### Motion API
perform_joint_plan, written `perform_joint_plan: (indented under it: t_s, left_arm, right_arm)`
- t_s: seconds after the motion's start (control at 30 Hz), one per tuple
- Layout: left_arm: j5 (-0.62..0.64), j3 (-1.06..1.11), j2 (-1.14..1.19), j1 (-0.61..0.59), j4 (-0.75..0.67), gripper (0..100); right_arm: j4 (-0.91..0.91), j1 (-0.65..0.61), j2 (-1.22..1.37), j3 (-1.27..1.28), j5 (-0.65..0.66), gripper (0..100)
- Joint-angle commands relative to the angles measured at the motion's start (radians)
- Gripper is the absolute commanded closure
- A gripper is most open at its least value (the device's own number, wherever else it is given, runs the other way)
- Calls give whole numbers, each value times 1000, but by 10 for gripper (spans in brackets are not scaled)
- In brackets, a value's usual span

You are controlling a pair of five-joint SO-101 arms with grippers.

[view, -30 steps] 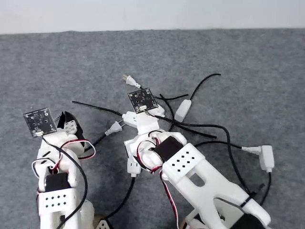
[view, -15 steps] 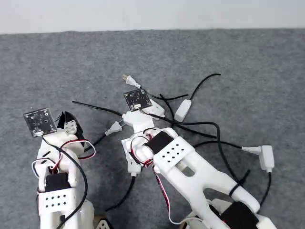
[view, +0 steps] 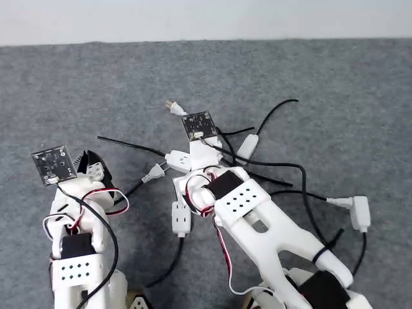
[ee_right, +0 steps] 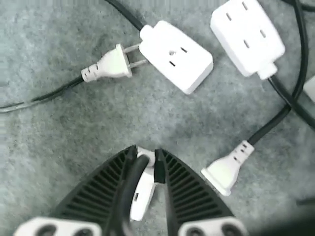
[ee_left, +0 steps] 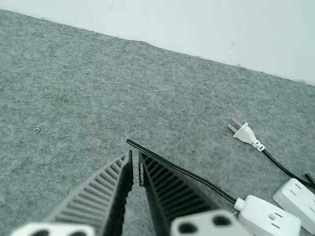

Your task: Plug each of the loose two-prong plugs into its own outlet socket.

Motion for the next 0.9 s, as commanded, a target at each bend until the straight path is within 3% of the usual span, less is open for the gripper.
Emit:
perform_joint_plan:
  t_s: [0.0, 0.27, 0.53, 0.87]
  left_arm:
    - [-17, -7, -18, -5, -28, 987]
    - [-17, -7, -18, -5, -28, 987]
    - [-17, -7, -18, -5, -28, 987]
    - [-18, -5, -17, -3, -28, 987]
  right_arm:
    - [-41, 7, -30, -5, 15, 991]
    - [-30, 7, -58, -8, 26, 991]
    - [-85, -64, -243, 123, 121, 991]
    - [-130, -64, -145, 127, 161, 991]
